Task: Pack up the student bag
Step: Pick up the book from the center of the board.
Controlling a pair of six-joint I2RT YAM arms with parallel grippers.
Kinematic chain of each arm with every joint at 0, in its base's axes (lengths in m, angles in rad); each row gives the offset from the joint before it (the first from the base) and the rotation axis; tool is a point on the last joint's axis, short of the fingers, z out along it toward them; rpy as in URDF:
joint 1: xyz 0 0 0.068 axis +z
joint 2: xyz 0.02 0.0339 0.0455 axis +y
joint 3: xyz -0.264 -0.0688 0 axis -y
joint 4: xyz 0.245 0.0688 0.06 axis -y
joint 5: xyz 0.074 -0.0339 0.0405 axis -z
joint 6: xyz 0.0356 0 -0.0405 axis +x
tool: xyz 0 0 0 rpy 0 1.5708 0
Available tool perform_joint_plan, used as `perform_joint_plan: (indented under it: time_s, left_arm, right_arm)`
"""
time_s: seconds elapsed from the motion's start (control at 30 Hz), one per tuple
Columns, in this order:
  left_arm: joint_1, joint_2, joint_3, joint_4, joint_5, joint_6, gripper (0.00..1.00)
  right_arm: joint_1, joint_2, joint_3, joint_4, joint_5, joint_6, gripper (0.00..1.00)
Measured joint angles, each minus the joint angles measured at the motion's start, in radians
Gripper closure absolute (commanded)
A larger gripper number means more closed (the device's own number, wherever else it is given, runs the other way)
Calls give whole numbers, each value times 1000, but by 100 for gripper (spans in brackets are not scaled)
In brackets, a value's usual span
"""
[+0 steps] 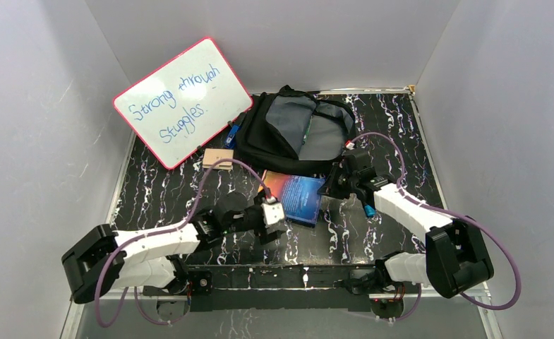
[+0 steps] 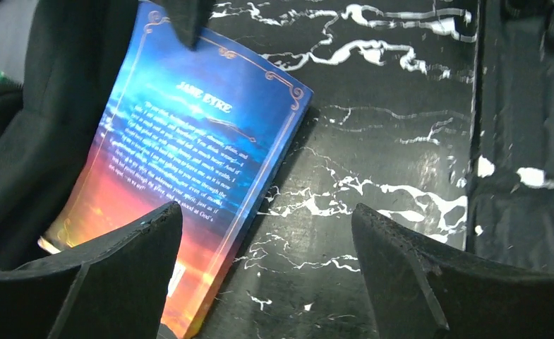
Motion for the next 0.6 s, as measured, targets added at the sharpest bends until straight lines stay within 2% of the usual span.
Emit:
perform_joint_plan:
  time_s: [0.23,0.6]
  left_arm:
    - [-144,133,-17,60,-166,278,14]
    - [-253,379,-17,285,-448,491,14]
  right_arm:
    - [0,-3,35,-28,-15,0,100]
    - [0,-9,46,-46,-43,12,100]
